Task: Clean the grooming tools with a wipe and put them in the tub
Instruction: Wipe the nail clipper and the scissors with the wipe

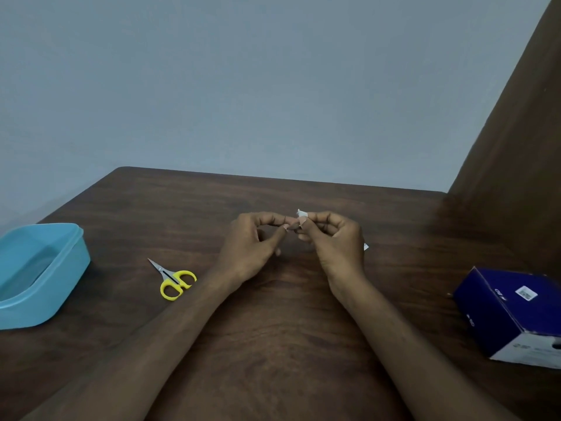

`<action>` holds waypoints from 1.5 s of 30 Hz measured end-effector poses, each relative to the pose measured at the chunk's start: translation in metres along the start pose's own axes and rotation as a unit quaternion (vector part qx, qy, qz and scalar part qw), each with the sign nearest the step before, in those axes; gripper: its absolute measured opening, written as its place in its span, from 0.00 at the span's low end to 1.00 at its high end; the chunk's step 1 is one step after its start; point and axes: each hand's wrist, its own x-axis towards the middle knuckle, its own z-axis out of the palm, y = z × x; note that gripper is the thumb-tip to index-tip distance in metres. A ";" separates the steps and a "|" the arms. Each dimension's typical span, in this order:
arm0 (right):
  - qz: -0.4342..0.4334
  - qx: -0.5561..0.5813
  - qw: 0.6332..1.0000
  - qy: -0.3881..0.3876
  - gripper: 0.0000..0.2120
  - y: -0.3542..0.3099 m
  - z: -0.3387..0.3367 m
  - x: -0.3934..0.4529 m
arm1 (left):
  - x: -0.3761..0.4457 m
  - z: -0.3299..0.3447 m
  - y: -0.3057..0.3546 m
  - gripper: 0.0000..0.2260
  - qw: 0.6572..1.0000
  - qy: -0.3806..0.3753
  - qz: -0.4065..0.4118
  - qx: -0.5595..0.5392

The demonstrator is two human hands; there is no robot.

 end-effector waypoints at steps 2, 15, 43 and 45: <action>0.003 -0.005 1.000 -0.006 0.02 -0.001 0.002 -0.001 | 0.001 0.000 -0.001 0.05 1.000 0.017 0.002 -0.001; -0.064 -0.048 0.988 0.129 0.03 -0.005 0.002 0.000 | 0.012 0.001 -0.019 0.10 0.988 0.137 -0.063 -0.021; -0.130 -0.175 0.976 0.025 0.05 -0.004 0.005 -0.002 | 0.006 0.001 -0.007 0.04 0.997 0.046 -0.051 0.020; -0.129 -0.180 0.975 0.012 0.07 -0.003 0.006 -0.003 | 0.006 0.001 -0.007 0.05 0.997 0.052 -0.054 0.009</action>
